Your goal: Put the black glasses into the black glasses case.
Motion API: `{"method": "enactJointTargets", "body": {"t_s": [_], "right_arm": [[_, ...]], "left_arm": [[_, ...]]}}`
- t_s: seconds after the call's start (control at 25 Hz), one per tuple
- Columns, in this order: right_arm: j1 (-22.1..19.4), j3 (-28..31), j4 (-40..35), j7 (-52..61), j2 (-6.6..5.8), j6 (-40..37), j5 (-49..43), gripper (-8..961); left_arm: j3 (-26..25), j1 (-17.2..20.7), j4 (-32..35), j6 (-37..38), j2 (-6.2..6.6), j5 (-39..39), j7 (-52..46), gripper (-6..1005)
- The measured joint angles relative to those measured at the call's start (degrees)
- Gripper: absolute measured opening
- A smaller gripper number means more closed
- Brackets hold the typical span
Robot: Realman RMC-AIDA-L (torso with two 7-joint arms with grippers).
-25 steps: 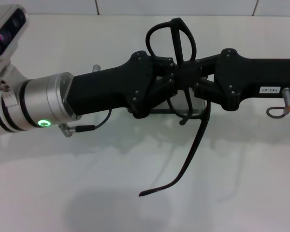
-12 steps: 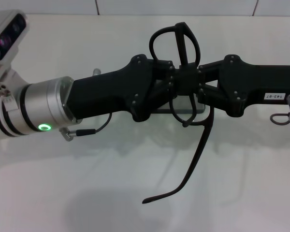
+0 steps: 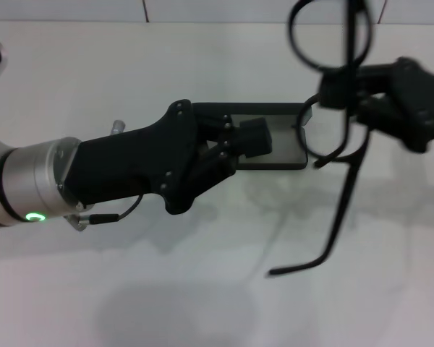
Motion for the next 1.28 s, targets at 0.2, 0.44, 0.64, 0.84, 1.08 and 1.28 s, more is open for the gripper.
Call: {"method": "enactJointTargets", "body": {"t_s": [0.2, 0.44, 0.64, 0.84, 1.08, 1.28], "right_arm": [[-0.5, 6.5, 2.8, -2.0, 0.06, -8.5, 6.9, 125], [1.0, 6.3, 8.2, -10.4, 0.37, -10.2, 15.1, 127], [7.0, 1.9, 19.5, -19.0, 0.45, -4.7, 17.2, 128], [9.0, -4.6, 22.6, -23.7, 0.49, 2.8, 17.4, 129], [9.9, -11.0, 22.2, -24.7, 0.53, 7.9, 17.4, 130], [10.5, -14.4, 22.1, -24.7, 0.54, 9.3, 17.1, 132]], "left_arm": [[0.4, -0.2, 0.0, -0.1, -0.15, 1.9, 1.0, 40], [7.6, -3.8, -0.5, 0.0, -0.7, 3.8, 3.9, 40], [15.1, -4.1, -0.6, 0.1, -1.13, -4.4, 7.0, 40], [18.9, -2.6, -0.9, 0.1, -0.97, -12.8, 9.3, 40], [18.6, -1.8, -2.2, -0.1, -0.88, -17.1, 9.5, 40], [18.5, -2.2, -5.7, -1.4, -0.79, -21.1, 9.2, 40]]}}
